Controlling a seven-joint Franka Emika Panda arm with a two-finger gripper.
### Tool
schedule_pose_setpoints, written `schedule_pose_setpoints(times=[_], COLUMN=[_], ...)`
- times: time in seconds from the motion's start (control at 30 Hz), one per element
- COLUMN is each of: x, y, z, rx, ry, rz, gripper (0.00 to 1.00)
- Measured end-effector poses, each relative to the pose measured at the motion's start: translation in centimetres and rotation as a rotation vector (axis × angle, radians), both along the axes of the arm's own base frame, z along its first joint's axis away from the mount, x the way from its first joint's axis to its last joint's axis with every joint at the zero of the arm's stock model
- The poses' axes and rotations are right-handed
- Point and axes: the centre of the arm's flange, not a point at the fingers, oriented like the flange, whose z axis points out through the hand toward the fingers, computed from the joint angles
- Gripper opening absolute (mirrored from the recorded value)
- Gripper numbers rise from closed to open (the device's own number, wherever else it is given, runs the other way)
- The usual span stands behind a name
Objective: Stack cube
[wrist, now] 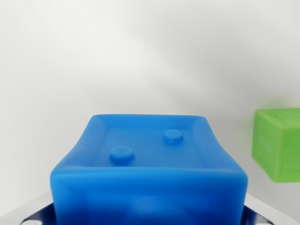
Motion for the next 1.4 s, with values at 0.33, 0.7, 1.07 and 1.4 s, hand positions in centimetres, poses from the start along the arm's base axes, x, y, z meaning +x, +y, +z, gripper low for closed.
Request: schedule_pose_setpoints(times=[0.33, 0.7, 1.07, 1.4], x=[0.7, 1.4, 2.2, 2.8], y=[-1.8, -3.7, -5.7, -7.5], z=[0.6, 1.3, 2.0, 2.5], rx=[0.000, -0.001, -0.001, -0.002], ry=[-0.001, -0.002, -0.001, -0.001], rz=[0.008, 0.017, 0.026, 0.034], gripper=[0.00, 0.00, 0.00, 0.00])
